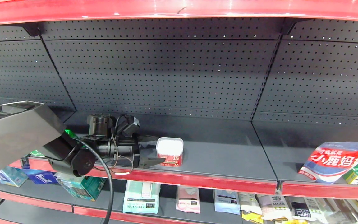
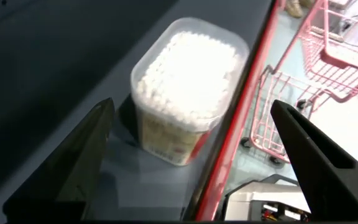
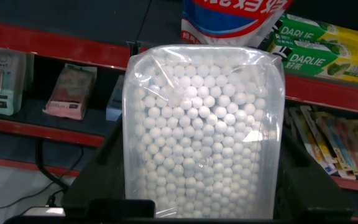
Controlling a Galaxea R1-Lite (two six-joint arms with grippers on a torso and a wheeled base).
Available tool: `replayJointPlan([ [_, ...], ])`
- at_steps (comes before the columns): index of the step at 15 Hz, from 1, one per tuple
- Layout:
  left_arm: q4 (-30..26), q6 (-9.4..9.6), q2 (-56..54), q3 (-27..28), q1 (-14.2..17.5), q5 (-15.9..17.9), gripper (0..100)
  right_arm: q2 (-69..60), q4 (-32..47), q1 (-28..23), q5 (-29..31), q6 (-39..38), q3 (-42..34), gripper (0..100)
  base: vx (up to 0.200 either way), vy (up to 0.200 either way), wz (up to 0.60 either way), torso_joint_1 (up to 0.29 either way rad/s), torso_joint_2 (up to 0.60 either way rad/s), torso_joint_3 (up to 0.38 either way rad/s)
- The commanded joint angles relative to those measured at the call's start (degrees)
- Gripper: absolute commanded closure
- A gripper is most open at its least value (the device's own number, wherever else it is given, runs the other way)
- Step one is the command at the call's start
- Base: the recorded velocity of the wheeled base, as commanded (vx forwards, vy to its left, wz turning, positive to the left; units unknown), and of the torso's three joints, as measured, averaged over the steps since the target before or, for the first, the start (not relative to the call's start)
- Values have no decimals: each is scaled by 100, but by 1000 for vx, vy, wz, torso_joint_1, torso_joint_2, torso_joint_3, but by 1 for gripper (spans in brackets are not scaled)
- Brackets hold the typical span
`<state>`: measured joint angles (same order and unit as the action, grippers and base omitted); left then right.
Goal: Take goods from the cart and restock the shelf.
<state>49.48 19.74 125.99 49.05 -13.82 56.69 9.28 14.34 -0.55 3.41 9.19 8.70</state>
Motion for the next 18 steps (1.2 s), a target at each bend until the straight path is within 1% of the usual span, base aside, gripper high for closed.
replayJointPlan([
  [1,-26,-5,-206,-72,73,167,0,30,-1,-7,1,-5,0,100,0,0,0,0,0,0],
  [2,-26,-14,-277,-98,82,202,0,30,-1,2,1,-5,-9,100,0,0,0,0,0,0],
  [7,-17,-40,-514,148,117,202,0,39,-1,2,1,-5,0,100,0,0,0,0,0,0],
  [8,-9,-146,-619,219,108,115,0,39,-1,2,1,-5,0,100,0,0,0,0,0,0],
  [9,-9,-295,-725,333,108,-140,0,39,-1,2,1,-5,0,100,0,0,0,0,0,0],
  [10,0,-497,-813,500,108,-747,0,39,-1,2,1,-14,-9,100,0,0,0,0,0,0],
  [11,123,-787,-910,579,99,-1520,0,39,-1,2,-7,-31,-9,100,0,0,0,0,0,0],
  [12,396,-1042,-1068,500,73,-2179,0,57,-45,2,1,-49,52,100,0,0,0,0,0,0],
  [13,624,-1525,-1349,403,-77,-2926,0,232,-45,2,1,-67,263,100,0,0,0,0,0,0],
  [14,545,-2079,-1727,359,-296,-3788,0,549,-71,20,-16,-163,536,100,0,0,0,0,0,0],
  [15,440,-2246,-1876,333,-375,-4087,0,681,-71,20,-43,-190,668,100,0,0,0,0,0,0],
  [16,-360,-2580,-2667,87,-516,-4702,0,1199,-80,11,-183,-216,1090,100,0,0,0,0,0,0],
  [17,-993,-2580,-3353,-256,-516,-4693,0,1516,-98,11,-183,-207,1371,100,0,0,0,0,0,0],
  [18,-1450,-2580,-3880,-511,-516,-4693,0,1797,-98,11,-183,-207,1591,100,0,0,0,0,0,0],
])
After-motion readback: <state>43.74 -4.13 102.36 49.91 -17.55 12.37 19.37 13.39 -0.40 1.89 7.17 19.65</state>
